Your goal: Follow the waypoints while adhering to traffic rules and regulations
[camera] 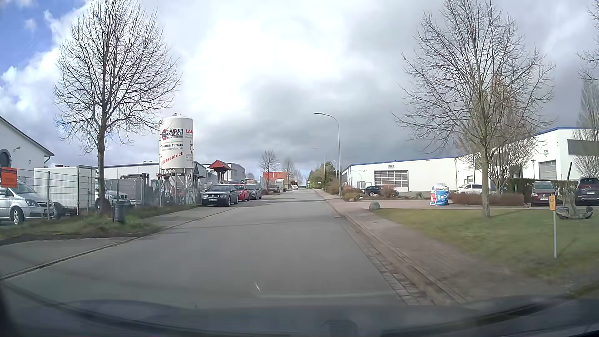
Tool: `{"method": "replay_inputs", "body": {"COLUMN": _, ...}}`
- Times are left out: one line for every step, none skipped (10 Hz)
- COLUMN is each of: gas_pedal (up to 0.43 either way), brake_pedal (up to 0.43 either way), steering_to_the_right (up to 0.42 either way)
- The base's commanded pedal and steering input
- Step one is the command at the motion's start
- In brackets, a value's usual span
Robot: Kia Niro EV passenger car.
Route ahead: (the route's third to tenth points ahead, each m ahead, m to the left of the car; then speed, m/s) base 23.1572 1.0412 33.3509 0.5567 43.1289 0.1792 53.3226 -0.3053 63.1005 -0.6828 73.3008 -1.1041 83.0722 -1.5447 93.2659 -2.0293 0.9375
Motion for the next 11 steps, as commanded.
{"method": "replay_inputs", "body": {"gas_pedal": 0.0, "brake_pedal": 0.0, "steering_to_the_right": -0.005}}
{"method": "replay_inputs", "body": {"gas_pedal": 0.0, "brake_pedal": 0.0, "steering_to_the_right": -0.005}}
{"method": "replay_inputs", "body": {"gas_pedal": 0.0, "brake_pedal": 0.0, "steering_to_the_right": -0.005}}
{"method": "replay_inputs", "body": {"gas_pedal": 0.0, "brake_pedal": 0.0, "steering_to_the_right": -0.005}}
{"method": "replay_inputs", "body": {"gas_pedal": 0.0, "brake_pedal": 0.0, "steering_to_the_right": -0.005}}
{"method": "replay_inputs", "body": {"gas_pedal": 0.0, "brake_pedal": 0.0, "steering_to_the_right": -0.005}}
{"method": "replay_inputs", "body": {"gas_pedal": 0.0, "brake_pedal": 0.0, "steering_to_the_right": -0.005}}
{"method": "replay_inputs", "body": {"gas_pedal": 0.0, "brake_pedal": 0.0, "steering_to_the_right": -0.005}}
{"method": "replay_inputs", "body": {"gas_pedal": 0.0, "brake_pedal": 0.0, "steering_to_the_right": -0.005}}
{"method": "replay_inputs", "body": {"gas_pedal": 0.0, "brake_pedal": 0.0, "steering_to_the_right": -0.006}}
{"method": "replay_inputs", "body": {"gas_pedal": 0.0, "brake_pedal": 0.0, "steering_to_the_right": -0.011}}
